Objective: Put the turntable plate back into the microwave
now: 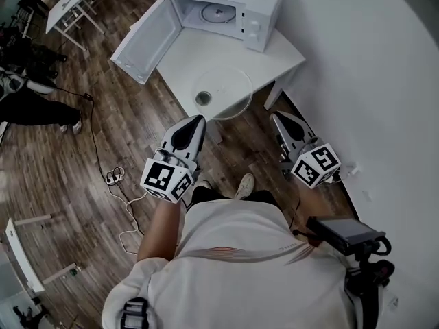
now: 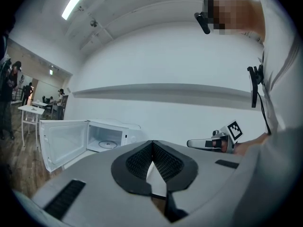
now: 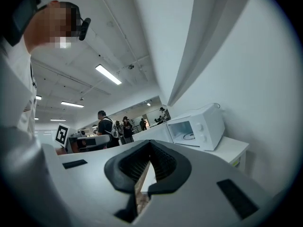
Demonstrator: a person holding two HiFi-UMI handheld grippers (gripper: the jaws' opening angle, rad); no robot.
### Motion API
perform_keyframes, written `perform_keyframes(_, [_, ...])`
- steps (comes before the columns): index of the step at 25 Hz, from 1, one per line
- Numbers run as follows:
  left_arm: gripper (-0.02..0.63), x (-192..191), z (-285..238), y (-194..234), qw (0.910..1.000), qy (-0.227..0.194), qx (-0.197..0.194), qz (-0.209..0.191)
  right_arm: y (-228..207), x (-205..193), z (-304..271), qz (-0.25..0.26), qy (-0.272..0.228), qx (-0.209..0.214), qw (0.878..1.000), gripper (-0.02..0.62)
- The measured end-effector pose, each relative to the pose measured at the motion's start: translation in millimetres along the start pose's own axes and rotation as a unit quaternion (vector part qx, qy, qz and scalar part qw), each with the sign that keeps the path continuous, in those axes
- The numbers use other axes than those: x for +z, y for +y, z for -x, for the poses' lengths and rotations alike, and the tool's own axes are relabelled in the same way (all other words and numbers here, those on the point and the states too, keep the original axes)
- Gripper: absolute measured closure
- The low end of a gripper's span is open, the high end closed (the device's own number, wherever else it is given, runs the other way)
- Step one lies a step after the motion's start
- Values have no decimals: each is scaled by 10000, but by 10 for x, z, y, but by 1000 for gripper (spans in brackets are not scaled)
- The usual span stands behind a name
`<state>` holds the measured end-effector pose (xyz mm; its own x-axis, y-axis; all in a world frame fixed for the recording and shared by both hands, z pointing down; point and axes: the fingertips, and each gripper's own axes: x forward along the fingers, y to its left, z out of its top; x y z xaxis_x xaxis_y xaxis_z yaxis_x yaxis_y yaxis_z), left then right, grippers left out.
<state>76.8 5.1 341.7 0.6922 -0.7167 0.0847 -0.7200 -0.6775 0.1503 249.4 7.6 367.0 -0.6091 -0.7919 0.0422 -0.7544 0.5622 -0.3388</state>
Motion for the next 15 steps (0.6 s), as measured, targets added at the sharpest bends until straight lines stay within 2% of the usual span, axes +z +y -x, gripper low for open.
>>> perform_keyframes(4, [595,5,-36,89,10000,-7,29,40,-28,-74,-162,-312,212,223,9990,592])
perform_keyframes(8, [595,-163,-147,320,9999,55,-18,128,-137,-281,-444,-606,421,396,9965,592])
perform_keyframes(15, [595,-262,-318,606,9997,131,-107,203,-419,-578,-736,-1512,675,463,9851,592])
